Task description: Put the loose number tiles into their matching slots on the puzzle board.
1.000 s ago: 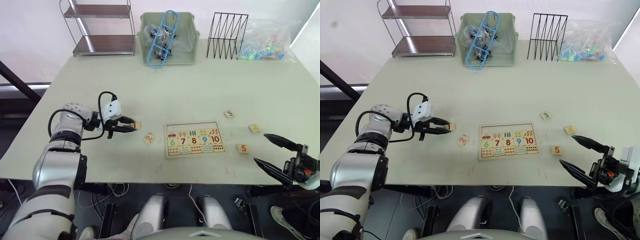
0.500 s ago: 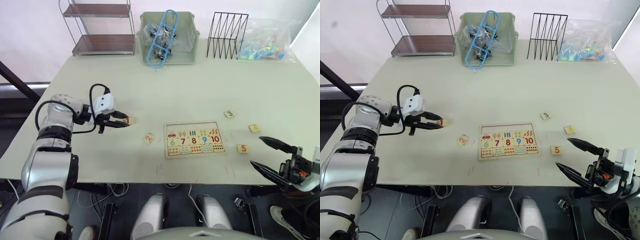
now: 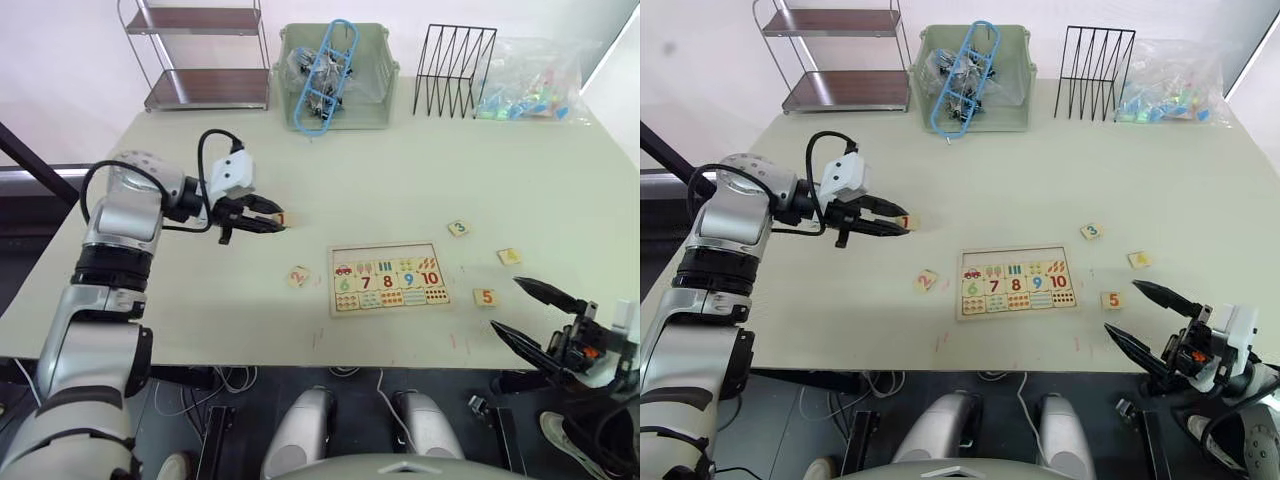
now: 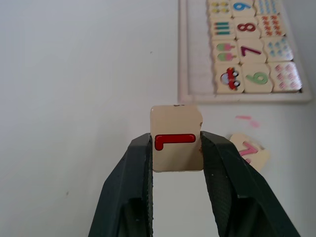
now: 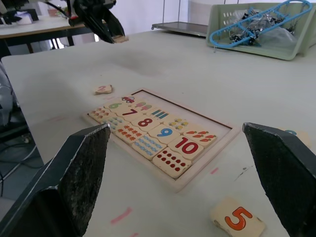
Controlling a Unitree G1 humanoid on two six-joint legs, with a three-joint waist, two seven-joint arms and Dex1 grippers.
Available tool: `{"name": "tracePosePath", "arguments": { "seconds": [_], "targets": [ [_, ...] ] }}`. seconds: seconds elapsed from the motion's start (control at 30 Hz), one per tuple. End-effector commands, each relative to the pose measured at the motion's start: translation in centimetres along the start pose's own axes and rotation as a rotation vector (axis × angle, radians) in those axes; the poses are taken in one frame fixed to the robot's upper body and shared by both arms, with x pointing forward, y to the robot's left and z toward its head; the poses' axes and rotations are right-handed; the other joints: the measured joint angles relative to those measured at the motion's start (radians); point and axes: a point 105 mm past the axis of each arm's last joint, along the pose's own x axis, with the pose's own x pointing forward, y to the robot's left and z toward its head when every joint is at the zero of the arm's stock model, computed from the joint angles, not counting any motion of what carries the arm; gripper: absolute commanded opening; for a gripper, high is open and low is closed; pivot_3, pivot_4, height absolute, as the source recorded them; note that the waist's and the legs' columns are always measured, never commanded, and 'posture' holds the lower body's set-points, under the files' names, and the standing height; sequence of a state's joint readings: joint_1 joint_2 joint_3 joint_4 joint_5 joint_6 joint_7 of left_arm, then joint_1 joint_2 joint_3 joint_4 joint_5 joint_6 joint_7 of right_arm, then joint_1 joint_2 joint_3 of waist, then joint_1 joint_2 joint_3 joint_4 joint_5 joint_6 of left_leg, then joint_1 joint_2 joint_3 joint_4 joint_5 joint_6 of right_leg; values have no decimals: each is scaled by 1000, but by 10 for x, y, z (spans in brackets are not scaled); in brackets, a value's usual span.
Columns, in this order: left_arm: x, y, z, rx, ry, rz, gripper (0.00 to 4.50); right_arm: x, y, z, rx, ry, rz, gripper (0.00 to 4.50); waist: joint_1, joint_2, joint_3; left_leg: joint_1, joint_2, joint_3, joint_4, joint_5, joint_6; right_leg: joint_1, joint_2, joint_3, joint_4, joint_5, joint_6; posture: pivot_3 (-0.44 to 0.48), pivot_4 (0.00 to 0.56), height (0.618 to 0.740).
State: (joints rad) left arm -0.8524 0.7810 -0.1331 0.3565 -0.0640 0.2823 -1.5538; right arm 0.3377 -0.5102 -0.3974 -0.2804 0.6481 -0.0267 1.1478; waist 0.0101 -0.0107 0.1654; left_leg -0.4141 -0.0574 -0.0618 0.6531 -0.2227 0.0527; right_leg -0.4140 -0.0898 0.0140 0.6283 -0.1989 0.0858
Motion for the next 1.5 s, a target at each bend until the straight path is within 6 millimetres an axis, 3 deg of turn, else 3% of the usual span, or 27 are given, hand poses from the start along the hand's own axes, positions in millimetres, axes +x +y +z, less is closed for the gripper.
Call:
{"name": "tracePosePath", "arguments": {
  "seconds": [0.03, 0.23, 0.4, 0.97, 1.5],
  "targets": [
    [2, -11, 18, 11, -2, -51, 949, 3, 6, 8, -33, -32, 12, 4500, 0, 0, 0, 0, 0, 0, 0, 0, 0, 0, 0, 0, 0, 0, 0, 0, 150, 739],
    [18, -29, 34, 10, 36, -155, 949, 1, 9, 5, -29, -28, -5, 4500, 0, 0, 0, 0, 1, 0, 0, 0, 0, 0, 0, 0, 0, 0, 0, 0, 150, 739],
    [39, -31, 44, 51, 69, -168, 949, -7, 12, 1, -29, -8, -25, 4500, 2, 0, 0, 0, 1, 0, 0, 0, 0, 0, 0, 0, 0, 0, 0, 0, 150, 739],
    [78, -15, 33, 96, 339, -129, 949, -5, 15, 0, -53, -5, -29, 4500, 2, 0, 0, 0, 1, 1, 0, 0, 0, 0, 1, 1, -1, 0, 0, 0, 150, 739],
    [107, -16, 40, 81, 387, -85, 949, -4, 15, -2, -49, -5, -12, 4500, 2, 0, 0, 0, 1, 1, 0, 0, 0, 0, 1, 1, -1, 0, 0, 0, 150, 739]
  ]
}}
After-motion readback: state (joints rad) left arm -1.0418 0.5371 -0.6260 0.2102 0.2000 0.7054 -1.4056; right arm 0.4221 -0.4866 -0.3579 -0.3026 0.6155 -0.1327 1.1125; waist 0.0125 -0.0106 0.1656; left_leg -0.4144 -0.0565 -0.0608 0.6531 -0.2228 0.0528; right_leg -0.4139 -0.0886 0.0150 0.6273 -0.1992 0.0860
